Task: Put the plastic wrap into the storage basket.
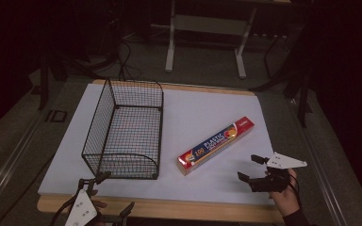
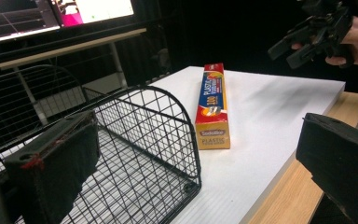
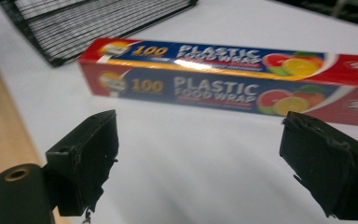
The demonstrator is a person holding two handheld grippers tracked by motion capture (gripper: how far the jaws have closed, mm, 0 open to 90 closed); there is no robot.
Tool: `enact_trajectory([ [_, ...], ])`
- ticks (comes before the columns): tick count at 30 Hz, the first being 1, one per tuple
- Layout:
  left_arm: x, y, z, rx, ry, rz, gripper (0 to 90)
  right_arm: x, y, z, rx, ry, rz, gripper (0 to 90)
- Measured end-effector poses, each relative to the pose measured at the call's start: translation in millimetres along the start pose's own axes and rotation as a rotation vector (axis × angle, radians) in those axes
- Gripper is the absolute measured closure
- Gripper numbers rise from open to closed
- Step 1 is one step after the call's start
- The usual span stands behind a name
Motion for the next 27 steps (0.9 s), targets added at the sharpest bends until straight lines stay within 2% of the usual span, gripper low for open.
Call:
enact_trajectory([
  [6,0.5,-0.4,-1.2,0.001,0.011,-0.001,0.1,6.0,2.7,-4.6,-0.03,0.109,0.055,11.2],
  [8,0.8,-0.6,-1.4,0.0,0.013,-0.001,0.1,7.1,2.6,-6.2,-0.069,0.14,0.045,10.5],
  [13,-0.2,-0.3,-2.0,-0.005,0.015,0.005,0.1,9.2,3.6,-7.0,-0.094,0.171,0.062,10.3],
  [15,-0.6,-0.4,-2.4,-0.006,0.017,0.007,0.1,12.7,4.7,-9.8,-0.124,0.216,0.08,10.3],
  [22,-4.3,-1.2,-3.2,-0.009,0.02,0.021,0.1,21.5,5.0,-12.5,-0.151,0.298,0.132,10.4],
  [25,-6.1,-1.3,-3.6,-0.008,0.023,0.027,0.1,23.3,3.9,-10.1,-0.176,0.328,0.145,10.4],
  [27,-7.1,-1.4,-3.7,-0.008,0.024,0.029,0.1,24.8,1.4,-7.8,-0.198,0.353,0.134,10.6],
])
Point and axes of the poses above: each handheld gripper's, and its own axes: x roughly forward along the jaws, z roughly out of its top, y roughly to its left, the point moved 7 cm from there along x, roughly forward along the jaws, and after that the axes turned 2 degrees about -y, right-handed, at the moved point
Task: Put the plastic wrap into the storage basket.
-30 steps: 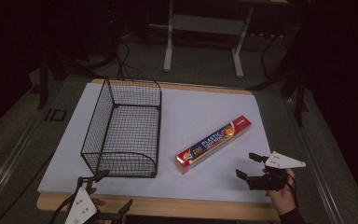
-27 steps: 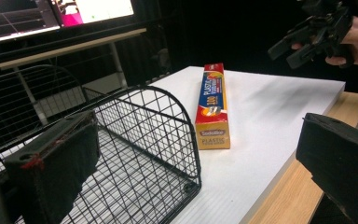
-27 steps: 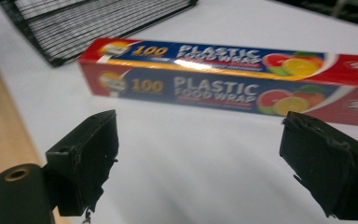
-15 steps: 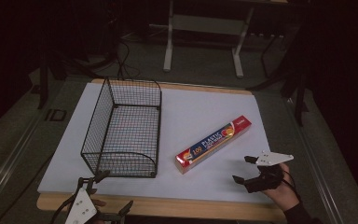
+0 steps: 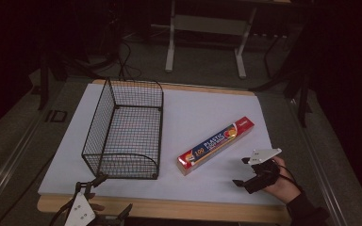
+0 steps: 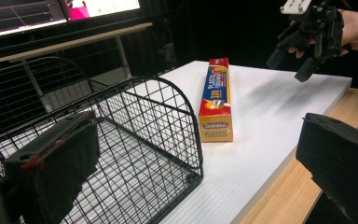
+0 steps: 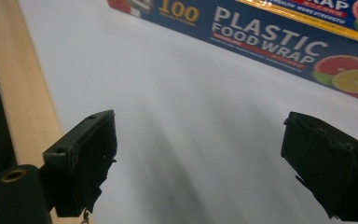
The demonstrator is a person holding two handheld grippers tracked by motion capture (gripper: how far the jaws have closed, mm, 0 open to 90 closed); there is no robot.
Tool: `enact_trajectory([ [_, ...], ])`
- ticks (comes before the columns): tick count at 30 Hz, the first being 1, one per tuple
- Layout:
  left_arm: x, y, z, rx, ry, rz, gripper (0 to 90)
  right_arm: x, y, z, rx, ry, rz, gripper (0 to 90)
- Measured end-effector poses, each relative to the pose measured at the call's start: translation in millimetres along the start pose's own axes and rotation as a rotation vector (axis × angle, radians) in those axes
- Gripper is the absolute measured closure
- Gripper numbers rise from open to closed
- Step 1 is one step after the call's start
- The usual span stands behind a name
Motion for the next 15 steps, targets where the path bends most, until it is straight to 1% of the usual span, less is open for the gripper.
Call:
enact_trajectory([
  [6,-2.1,-0.2,-0.3,-0.002,0.0,0.005,0.1,-3.2,-13.0,11.4,-0.039,0.05,-0.026,12.3],
  [8,-2.2,-0.2,-0.4,-0.001,0.001,0.007,0.1,-4.3,-18.5,16.5,-0.064,0.066,-0.037,13.4],
  [9,-2.3,-0.2,-0.4,-0.001,0.0,0.007,0.1,-4.6,-21.5,18.8,-0.085,0.078,-0.045,13.4],
  [13,-2.4,-0.2,-0.6,-0.001,0.001,0.005,0.1,-5.6,-31.2,29.3,-0.105,0.115,-0.058,13.4],
  [15,-2.3,-0.2,-0.7,-0.003,0.002,0.004,0.1,-4.8,-35.3,33.6,-0.124,0.137,-0.069,13.4],
])
Point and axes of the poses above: each handheld gripper's, and its own axes: x roughly forward along the jaws, z roughly out of its top, y roughly to its left, the point moved 7 cm from there along x, roughly forward along the jaws, and after that the axes turned 2 degrees about -y, right-handed, at the moved point
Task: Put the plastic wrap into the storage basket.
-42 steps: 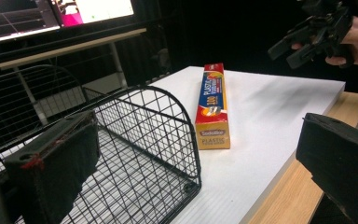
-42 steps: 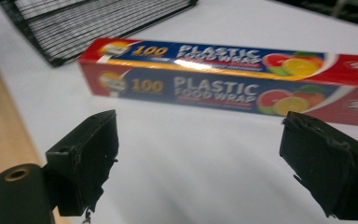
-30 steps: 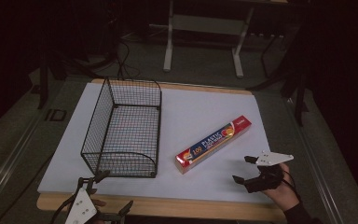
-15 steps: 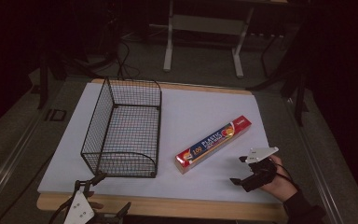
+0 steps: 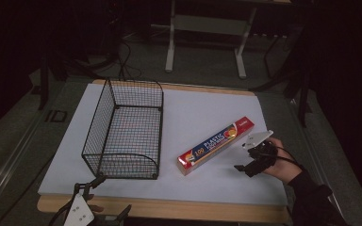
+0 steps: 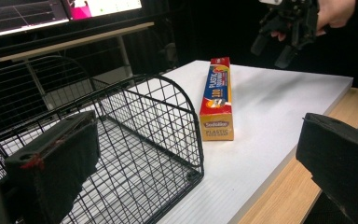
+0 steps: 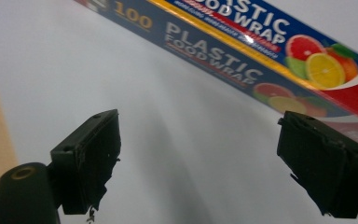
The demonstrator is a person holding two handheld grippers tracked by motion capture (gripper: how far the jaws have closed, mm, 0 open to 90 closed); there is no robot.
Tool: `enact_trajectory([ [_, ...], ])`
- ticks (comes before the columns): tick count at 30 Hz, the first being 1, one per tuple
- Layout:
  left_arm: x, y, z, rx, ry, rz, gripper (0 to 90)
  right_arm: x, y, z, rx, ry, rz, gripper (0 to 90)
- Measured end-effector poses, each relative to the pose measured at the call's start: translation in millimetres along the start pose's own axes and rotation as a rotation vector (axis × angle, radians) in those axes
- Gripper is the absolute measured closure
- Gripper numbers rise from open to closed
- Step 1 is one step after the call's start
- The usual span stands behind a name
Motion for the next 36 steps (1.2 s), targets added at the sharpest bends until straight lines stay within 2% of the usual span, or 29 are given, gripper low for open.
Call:
enact_trajectory([
  [8,-0.5,-0.1,0.4,0.002,-0.004,-0.003,0.1,6.2,-7.3,10.7,-0.068,0.086,-0.01,12.1],
  [12,-0.4,-0.4,0.2,-0.002,-0.002,-0.008,0.1,14.3,-10.8,15.3,-0.125,0.155,-0.009,11.4],
  [13,-0.4,-0.4,0.4,-0.003,-0.004,-0.007,0.1,15.6,-12.8,16.5,-0.147,0.173,-0.024,11.5],
  [15,-0.6,-0.3,0.4,-0.004,-0.005,-0.005,0.1,17.2,-13.6,17.7,-0.154,0.187,-0.022,11.4],
  [17,-0.9,0.2,0.3,-0.002,-0.004,-0.002,0.1,21.9,-16.9,23.2,-0.191,0.215,-0.01,11.5],
  [19,-1.0,0.4,0.2,-0.002,-0.002,0.0,0.1,24.8,-19.0,26.5,-0.232,0.241,-0.017,12.6],
  [24,-1.7,0.8,0.1,-0.005,-0.003,0.006,0.1,30.8,-23.7,37.9,-0.326,0.262,-0.029,11.7],
  [27,-2.5,0.8,-0.1,-0.004,-0.002,0.012,0.1,33.9,-25.7,44.1,-0.34,0.269,-0.017,10.5],
  [30,-3.4,1.0,-0.4,-0.006,0.0,0.016,0.1,37.1,-28.0,50.0,-0.391,0.266,-0.026,11.3],
  [31,-3.6,1.0,-0.5,-0.008,0.0,0.017,0.1,38.4,-27.9,51.3,-0.389,0.273,-0.005,13.8],
  [33,-4.0,1.1,-0.7,-0.008,0.002,0.019,0.1,40.1,-28.3,52.4,-0.389,0.287,0.01,13.1],
  [34,-4.0,1.1,-0.8,-0.008,0.002,0.02,0.1,43.0,-30.8,55.2,-0.436,0.302,-0.008,14.0],
  [35,-3.9,1.1,-0.9,-0.008,0.002,0.02,0.1,44.1,-31.6,56.3,-0.457,0.317,-0.004,13.9],
  [36,-3.8,1.3,-1.1,-0.008,0.004,0.021,0.1,45.5,-32.4,57.9,-0.453,0.323,-0.005,15.5],
])
Point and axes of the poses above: each handheld gripper's, and its own axes: x roughly forward along the jaws, z roughly out of its top, y roughly to its left, the point moved 7 cm from there along x, roughly forward along the jaws, and after that the axes turned 2 degrees about -y, right-handed, at the moved point
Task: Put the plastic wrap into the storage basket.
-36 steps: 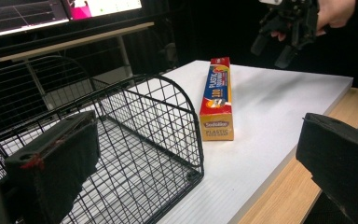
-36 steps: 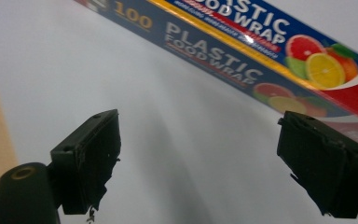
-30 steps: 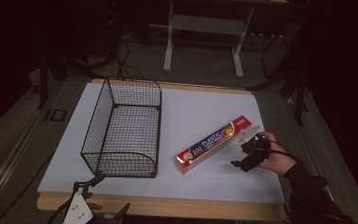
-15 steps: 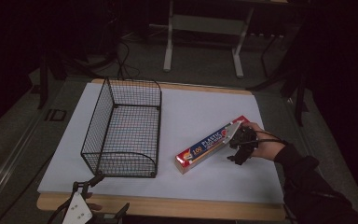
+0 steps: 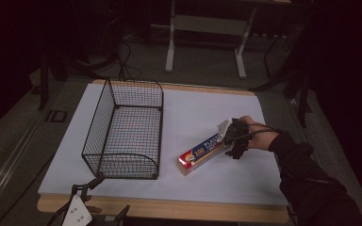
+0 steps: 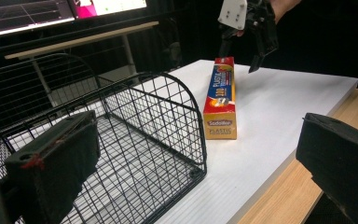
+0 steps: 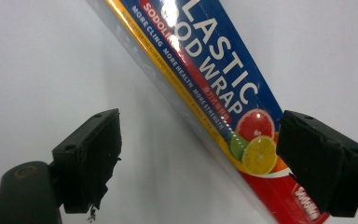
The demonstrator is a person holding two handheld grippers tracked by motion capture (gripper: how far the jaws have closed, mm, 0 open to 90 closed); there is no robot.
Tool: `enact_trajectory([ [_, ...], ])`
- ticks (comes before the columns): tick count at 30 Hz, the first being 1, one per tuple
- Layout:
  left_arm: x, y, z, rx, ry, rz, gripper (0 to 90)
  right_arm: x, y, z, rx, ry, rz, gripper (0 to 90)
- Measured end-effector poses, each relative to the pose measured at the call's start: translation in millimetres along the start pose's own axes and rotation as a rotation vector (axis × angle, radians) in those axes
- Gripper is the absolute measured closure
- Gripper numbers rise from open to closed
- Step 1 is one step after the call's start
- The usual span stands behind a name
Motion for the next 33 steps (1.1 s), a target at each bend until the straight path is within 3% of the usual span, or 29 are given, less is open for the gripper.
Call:
enact_trajectory([
  [2,0.2,0.1,-0.2,0.0,0.001,0.0,0.1,1.0,-3.6,2.4,0.015,0.029,0.011,15.9],
  [5,0.3,0.4,-0.4,-0.001,0.002,0.001,0.1,4.9,-6.4,6.2,-0.04,0.063,-0.02,11.0],
  [9,-0.4,0.8,0.5,-0.009,-0.007,-0.008,0.1,11.0,-5.4,9.7,-0.079,0.104,-0.01,10.1],
  [11,-0.5,1.0,0.2,-0.012,-0.006,-0.008,0.1,18.4,-6.3,15.6,-0.125,0.139,-0.014,10.1],
  [16,-1.2,1.8,0.6,-0.023,-0.014,-0.01,0.1,31.4,-4.8,26.6,-0.225,0.168,-0.02,10.1],
  [24,-1.2,2.6,0.1,-0.033,-0.014,-0.01,0.1,54.2,0.0,34.3,-0.339,0.258,-0.037,10.1],
  [27,-0.8,2.3,-0.1,-0.033,-0.013,-0.012,0.1,59.2,1.1,34.3,-0.362,0.273,-0.049,10.1],
  [28,-0.8,2.4,-0.1,-0.033,-0.013,-0.011,0.1,63.5,3.9,32.9,-0.368,0.291,-0.018,10.1],
  [29,-0.8,2.4,-0.2,-0.033,-0.013,-0.012,0.1,65.1,2.8,32.8,-0.389,0.298,-0.033,11.0],
  [33,-0.7,2.7,-0.6,-0.036,-0.011,-0.014,0.1,68.6,2.1,33.1,-0.396,0.304,-0.02,14.8],
])
Point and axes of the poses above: each handheld gripper's, and its own axes: x roughly forward along the jaws, z roughly out of its top, y roughly to its left, the point moved 7 cm from there along x, roughly forward along the jaws, and after that the axes turned 2 degrees about -y, right-handed, at the moved point
